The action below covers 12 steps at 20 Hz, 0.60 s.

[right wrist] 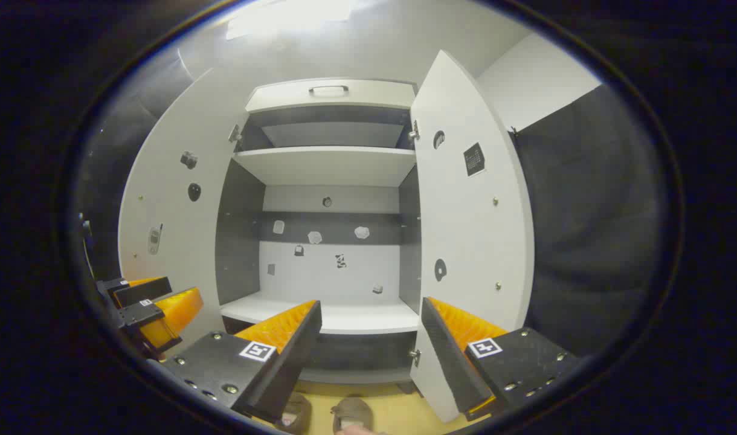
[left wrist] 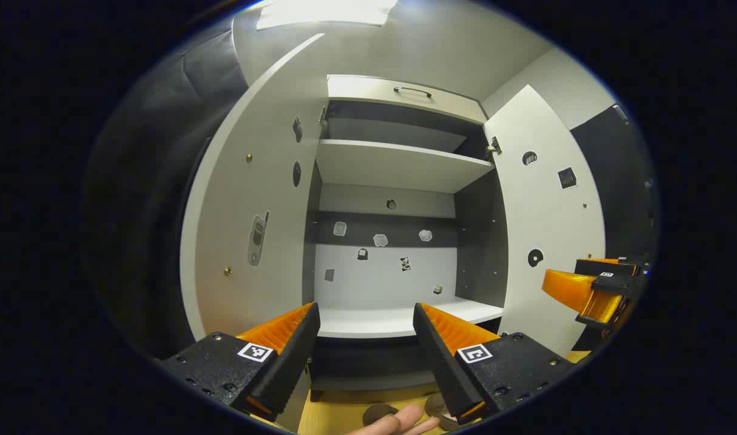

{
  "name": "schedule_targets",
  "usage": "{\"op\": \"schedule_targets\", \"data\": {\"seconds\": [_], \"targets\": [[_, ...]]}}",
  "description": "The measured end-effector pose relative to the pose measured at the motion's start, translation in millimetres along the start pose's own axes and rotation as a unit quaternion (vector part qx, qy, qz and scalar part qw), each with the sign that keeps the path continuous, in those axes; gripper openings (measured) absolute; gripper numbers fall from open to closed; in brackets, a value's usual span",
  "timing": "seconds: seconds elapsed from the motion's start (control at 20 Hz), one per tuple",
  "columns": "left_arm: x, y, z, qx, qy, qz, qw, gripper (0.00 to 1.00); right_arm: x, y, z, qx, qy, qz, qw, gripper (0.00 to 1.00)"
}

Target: Grab one shoe with the right hand and put it into the shoe cabinet, grab the other shoe with the left hand and put it into the shoe cabinet; then close the right door with the right hand and the left door with the left hand.

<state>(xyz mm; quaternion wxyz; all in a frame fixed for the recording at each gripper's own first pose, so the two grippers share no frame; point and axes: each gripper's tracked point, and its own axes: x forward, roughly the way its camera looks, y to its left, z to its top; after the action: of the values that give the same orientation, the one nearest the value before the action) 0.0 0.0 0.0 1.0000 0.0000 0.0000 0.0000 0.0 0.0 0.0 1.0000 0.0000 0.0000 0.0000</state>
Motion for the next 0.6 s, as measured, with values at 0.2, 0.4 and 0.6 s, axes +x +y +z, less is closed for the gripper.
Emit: {"op": "schedule_targets", "data": {"seconds": [0.2,0.4,0.6], "targets": [[7,11,-2,-0.009,0.003,0.014,1.0,0.91,10,5,-7,-0.013,-0.003,-0.004,1.0,0.99],[13,6,-5,0.001,0.003,-0.002,1.0,0.95,23,6,-25,-0.015,0.009,-0.005,1.0,0.96],[15,4,-7,-0.009,0.008,-0.017,1.0,0.95,35,0,-41,-0.014,0.019,-0.008,1.0,1.0]]}}
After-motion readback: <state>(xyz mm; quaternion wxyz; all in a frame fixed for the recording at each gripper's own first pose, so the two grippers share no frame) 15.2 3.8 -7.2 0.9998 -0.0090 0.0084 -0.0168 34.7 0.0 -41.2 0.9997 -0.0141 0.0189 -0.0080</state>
